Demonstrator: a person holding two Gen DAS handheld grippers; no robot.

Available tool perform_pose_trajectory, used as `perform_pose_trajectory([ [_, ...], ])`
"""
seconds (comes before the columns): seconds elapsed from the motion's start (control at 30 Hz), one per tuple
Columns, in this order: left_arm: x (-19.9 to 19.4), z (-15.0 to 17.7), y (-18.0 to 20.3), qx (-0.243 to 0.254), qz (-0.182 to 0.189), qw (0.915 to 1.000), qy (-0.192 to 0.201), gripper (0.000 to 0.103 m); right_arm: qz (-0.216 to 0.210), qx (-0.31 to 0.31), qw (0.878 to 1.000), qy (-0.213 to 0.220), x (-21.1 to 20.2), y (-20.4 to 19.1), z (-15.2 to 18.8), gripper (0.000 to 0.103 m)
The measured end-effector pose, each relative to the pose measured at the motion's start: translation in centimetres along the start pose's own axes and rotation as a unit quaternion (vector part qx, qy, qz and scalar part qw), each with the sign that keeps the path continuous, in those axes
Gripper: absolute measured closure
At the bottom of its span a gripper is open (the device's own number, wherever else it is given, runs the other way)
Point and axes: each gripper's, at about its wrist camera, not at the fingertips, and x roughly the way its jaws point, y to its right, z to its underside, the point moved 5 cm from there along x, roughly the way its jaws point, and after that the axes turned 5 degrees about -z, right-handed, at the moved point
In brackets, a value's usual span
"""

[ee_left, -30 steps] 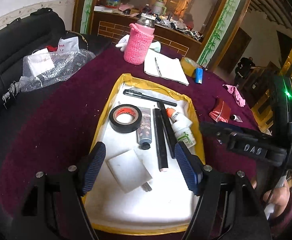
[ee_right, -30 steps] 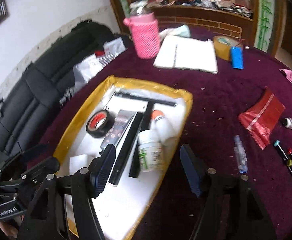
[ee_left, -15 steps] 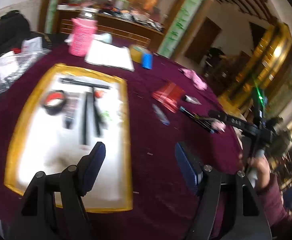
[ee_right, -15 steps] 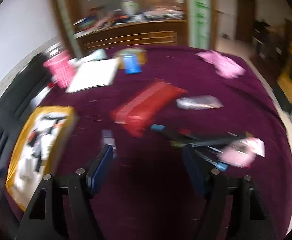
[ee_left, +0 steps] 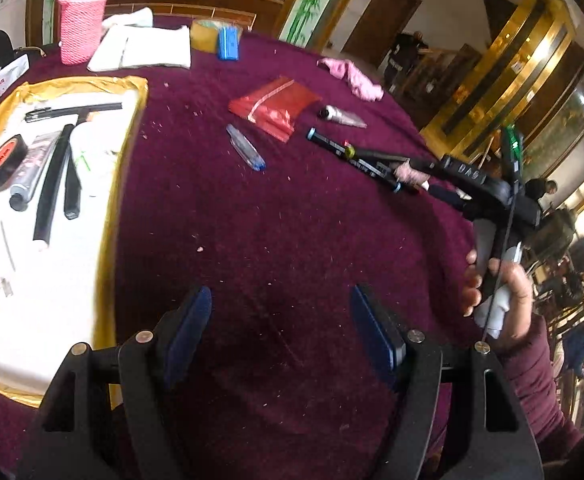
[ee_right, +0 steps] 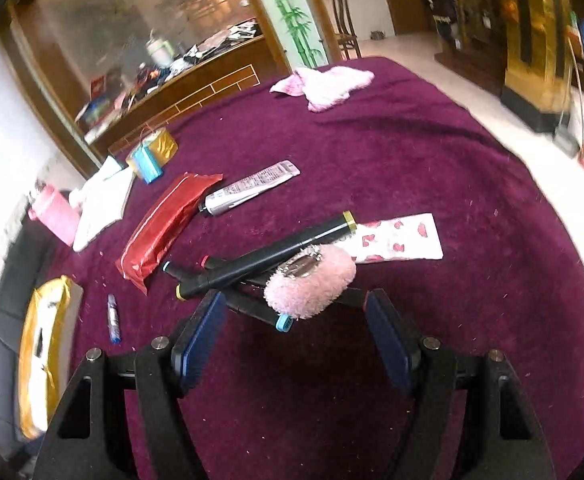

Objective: Organize objects
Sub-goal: 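Move both tools back over the table toward the black markers, then grasp a red-capped black marker with the right tool while the left tool grasps a blue-capped marker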

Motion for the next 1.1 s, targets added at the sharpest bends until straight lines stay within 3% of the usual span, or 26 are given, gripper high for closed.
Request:
perform_pose_trajectory([
  [0.23, 0.5, 0.2, 2.0, 0.006, 0.002, 1.0000, 0.002, 0.032, -0.016, -0.025, 0.999, 0.026, 0.3, -1.0, -2.5, 0.035],
  [0.33, 0.7, 0.2, 2.5, 0.008, -0.001, 1.0000, -0.005, 0.032, -0.022, -0.052, 0.998, 0.021, 1.5, -2.6, -4.0, 0.028],
  [0.5, 0.4, 0.2, 2.9, 0.014, -0.009, 0.9999, 0.001, 0.032, 0.009, -0.105, 0.991, -0.081, 6.7, -4.4, -4.4, 0.028],
  [0.57, 0.2, 0.1, 2.8, 0.013, -0.011, 0.9999, 0.003, 0.032, 0.001, -0.120, 0.986, -0.117, 7.9, -5.1, -3.6, 0.025],
  [0.6, 0.1, 0.1, 2.7, 0.010, -0.011, 0.9999, 0.005, 0.032, -0.014, -0.126, 0.982, -0.138, 8.3, -5.6, -2.9, 0.025],
  [0.67, 0.1, 0.1, 2.4, 0.004, -0.008, 0.9999, 0.007, 0.032, -0.084, -0.105, 0.973, -0.187, 8.8, -6.7, -1.1, 0.023],
  [0.87, -0.3, 0.2, 0.7, -0.018, -0.005, 0.9998, 0.012, 0.031, -0.211, -0.128, 0.934, -0.257, 6.9, -10.6, 4.0, 0.023],
  [0.93, -0.5, 0.1, -0.1, -0.024, -0.004, 0.9996, 0.015, 0.032, -0.226, -0.127, 0.938, -0.230, 5.2, -10.7, 3.7, 0.023],
  [1.0, -0.5, 0.1, -0.7, -0.032, -0.005, 0.9994, 0.014, 0.031, -0.219, -0.108, 0.951, -0.192, 3.8, -9.8, 2.6, 0.023],
  [1.1, -0.3, 0.3, -1.0, -0.037, -0.001, 0.9992, 0.011, 0.031, -0.156, -0.120, 0.970, -0.142, 2.4, -8.1, 1.2, 0.023],
])
